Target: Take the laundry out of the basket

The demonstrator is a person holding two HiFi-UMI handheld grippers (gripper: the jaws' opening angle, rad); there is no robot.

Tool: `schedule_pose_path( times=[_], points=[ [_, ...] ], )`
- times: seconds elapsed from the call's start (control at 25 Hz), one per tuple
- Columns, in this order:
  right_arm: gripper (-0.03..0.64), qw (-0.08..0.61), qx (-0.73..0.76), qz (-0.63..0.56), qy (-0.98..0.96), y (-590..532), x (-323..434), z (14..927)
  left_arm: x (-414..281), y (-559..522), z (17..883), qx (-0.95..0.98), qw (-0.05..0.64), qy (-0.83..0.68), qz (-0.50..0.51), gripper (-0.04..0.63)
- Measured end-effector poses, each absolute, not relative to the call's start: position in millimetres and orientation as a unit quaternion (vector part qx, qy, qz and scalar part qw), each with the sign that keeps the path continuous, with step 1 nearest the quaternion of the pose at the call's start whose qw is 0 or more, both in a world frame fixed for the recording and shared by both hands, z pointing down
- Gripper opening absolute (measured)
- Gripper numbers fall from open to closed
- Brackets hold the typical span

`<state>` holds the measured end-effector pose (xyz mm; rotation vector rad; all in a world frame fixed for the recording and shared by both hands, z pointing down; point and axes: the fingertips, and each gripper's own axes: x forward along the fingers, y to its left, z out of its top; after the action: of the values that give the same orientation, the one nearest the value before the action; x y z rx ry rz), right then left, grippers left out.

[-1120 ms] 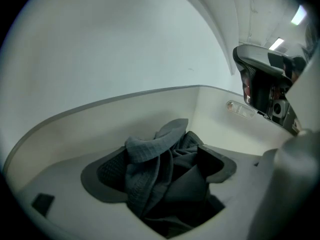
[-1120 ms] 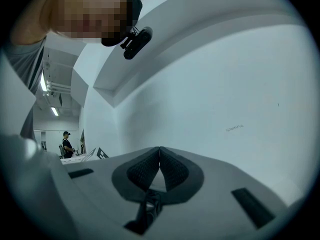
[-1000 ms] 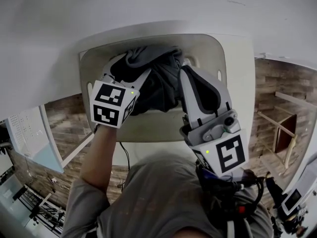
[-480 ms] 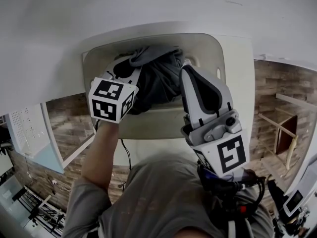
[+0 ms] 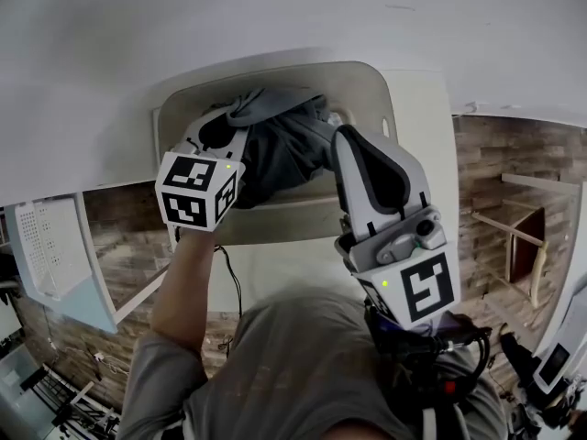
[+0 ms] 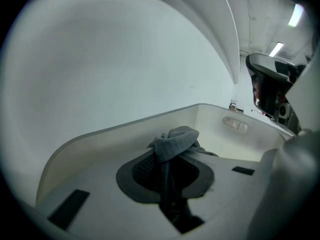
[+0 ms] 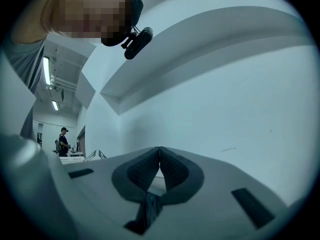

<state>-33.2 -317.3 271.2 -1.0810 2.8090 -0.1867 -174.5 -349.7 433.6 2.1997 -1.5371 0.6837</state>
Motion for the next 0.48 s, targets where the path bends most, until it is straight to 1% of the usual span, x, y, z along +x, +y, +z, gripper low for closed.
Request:
schedule_pose_path(
  times=[0.48],
  points=[
    [0.008,0.074,-0.368,-0.027,0.926,-281,-19,243,-176,-337,361,0.789,0.131,-0.571,0.183,0.051]
  ],
)
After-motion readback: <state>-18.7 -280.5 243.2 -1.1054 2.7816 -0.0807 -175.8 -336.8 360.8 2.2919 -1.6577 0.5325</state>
